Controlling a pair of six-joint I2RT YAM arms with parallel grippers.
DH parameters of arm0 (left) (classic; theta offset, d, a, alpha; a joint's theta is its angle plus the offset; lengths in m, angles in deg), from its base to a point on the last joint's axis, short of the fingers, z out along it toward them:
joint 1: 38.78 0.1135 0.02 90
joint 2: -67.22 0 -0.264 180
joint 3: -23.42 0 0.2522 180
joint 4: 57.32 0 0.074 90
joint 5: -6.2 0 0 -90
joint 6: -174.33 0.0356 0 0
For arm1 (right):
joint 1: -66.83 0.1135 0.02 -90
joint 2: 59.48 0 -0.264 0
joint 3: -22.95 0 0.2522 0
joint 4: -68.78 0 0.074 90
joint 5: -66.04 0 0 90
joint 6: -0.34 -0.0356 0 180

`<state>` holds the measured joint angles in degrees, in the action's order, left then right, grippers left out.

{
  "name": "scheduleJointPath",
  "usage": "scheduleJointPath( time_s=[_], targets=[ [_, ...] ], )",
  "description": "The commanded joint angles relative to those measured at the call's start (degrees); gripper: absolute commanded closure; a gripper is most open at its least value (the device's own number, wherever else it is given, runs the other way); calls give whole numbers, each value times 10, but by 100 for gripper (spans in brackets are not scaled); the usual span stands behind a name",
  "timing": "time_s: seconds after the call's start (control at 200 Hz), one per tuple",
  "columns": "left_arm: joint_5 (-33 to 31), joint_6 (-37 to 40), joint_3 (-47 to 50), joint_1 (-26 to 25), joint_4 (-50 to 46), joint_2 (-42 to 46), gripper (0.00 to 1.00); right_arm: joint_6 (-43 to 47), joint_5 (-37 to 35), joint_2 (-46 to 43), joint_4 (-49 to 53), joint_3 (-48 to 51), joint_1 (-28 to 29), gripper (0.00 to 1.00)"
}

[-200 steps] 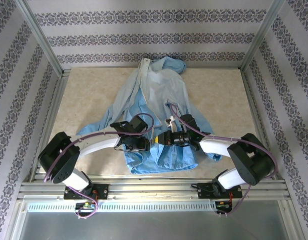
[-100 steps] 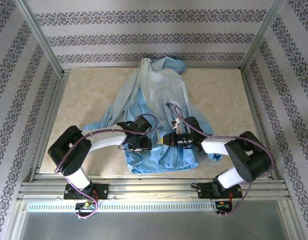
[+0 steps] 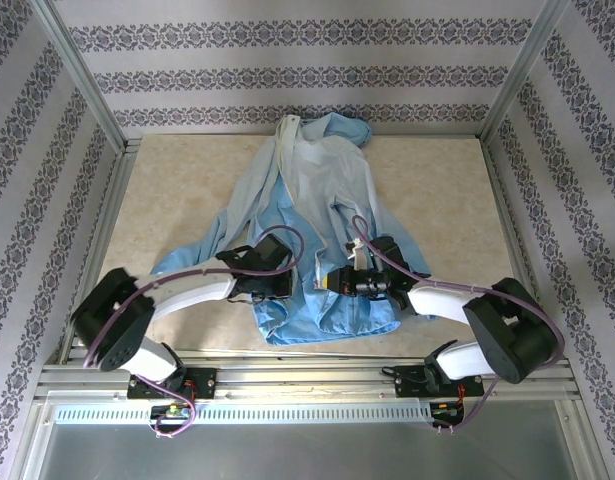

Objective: Zip up the jacket

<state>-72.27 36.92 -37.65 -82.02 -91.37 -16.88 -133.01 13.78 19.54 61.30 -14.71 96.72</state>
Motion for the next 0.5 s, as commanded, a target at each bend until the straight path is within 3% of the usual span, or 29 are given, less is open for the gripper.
scheduleJointPath(
  time_s=[0.0,0.235,0.495],
  targets=[
    [-18,24,10,12,14,69,100,8,31,-35,6,-21,9,100],
    [33,15,67,26,94,157,100,19,38,-91,67,-48,22,100],
    [137,-46,151,65,254,199,100,9,25,-109,41,-37,61,100]
  ],
)
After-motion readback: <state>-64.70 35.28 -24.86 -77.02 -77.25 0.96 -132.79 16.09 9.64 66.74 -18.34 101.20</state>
